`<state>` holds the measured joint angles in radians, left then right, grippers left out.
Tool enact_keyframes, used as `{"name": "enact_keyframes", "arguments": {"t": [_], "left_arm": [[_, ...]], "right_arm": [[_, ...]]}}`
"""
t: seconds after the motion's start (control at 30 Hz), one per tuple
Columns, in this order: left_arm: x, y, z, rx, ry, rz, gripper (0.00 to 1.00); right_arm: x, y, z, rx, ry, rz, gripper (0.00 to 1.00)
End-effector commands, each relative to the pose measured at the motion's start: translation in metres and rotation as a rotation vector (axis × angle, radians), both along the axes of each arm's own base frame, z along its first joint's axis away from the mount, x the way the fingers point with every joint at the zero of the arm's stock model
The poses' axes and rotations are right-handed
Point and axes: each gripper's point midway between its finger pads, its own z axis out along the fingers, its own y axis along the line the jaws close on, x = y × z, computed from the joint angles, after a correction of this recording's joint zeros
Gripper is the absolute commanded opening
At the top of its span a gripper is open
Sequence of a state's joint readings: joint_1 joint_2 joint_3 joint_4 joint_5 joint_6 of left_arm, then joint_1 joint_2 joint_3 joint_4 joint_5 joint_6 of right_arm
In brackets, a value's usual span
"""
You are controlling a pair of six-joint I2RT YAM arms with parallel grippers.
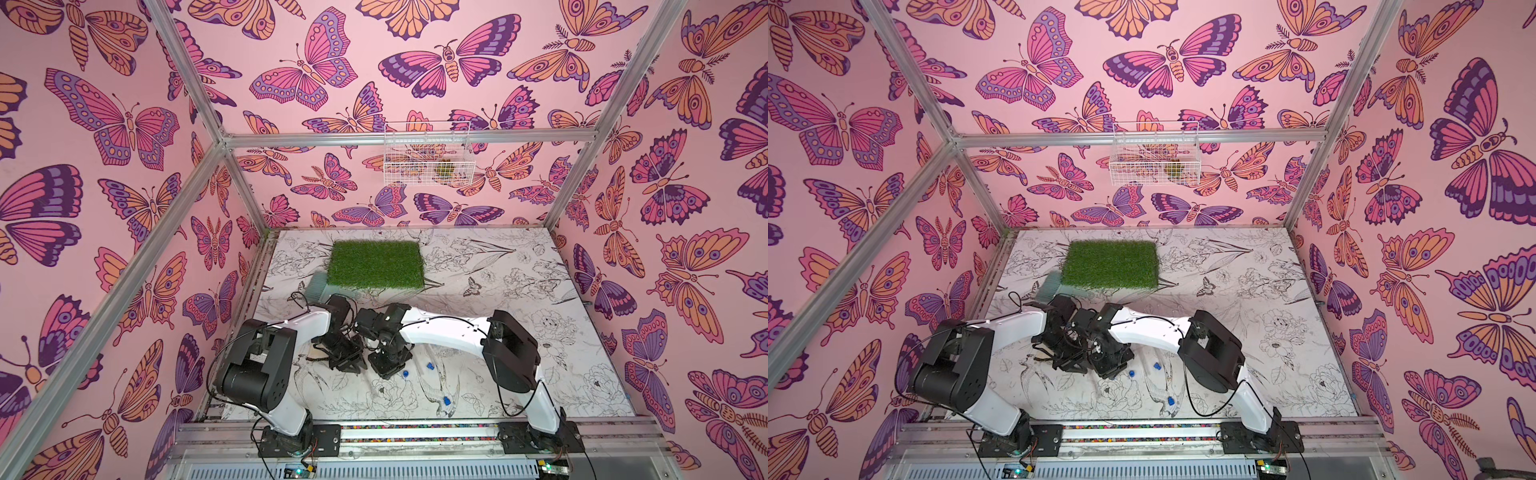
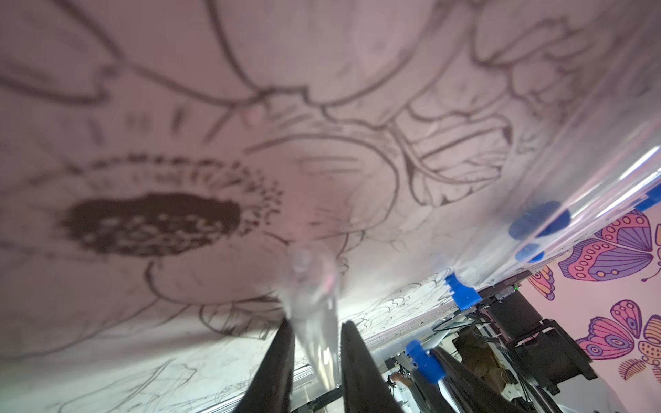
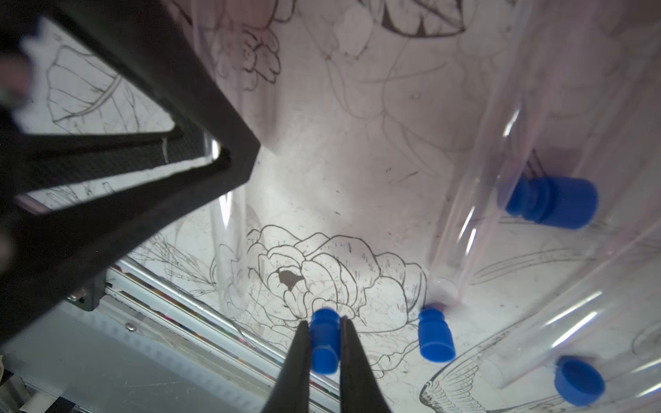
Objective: Remove stoppers from test tubes
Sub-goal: Place the stopper at the center of the board.
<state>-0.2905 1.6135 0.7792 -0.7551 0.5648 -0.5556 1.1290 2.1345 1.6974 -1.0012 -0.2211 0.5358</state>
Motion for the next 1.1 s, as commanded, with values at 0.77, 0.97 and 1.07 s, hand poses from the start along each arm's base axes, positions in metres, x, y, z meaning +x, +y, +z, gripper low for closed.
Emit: {"name": "enact_keyframes", "arguments": {"t": [0.77, 0.97, 1.07], "left_arm": [[-0.01, 0.0, 0.003, -0.012, 0.011, 0.003, 0.32], [-0.011, 0.0, 0.002, -0.012, 0.012, 0.0, 0.32], [-0.01, 0.0, 0.002, -0.012, 0.012, 0.0, 0.32]], "right_arm": [[0.004, -0.001, -0.025, -0.029, 0.026, -0.033, 0.19], [0.003, 0.0, -0.028, -0.028, 0.037, -0.036, 0.22], [0.003, 0.0, -0.028, -0.029, 0.034, -0.035, 0.25]]}}
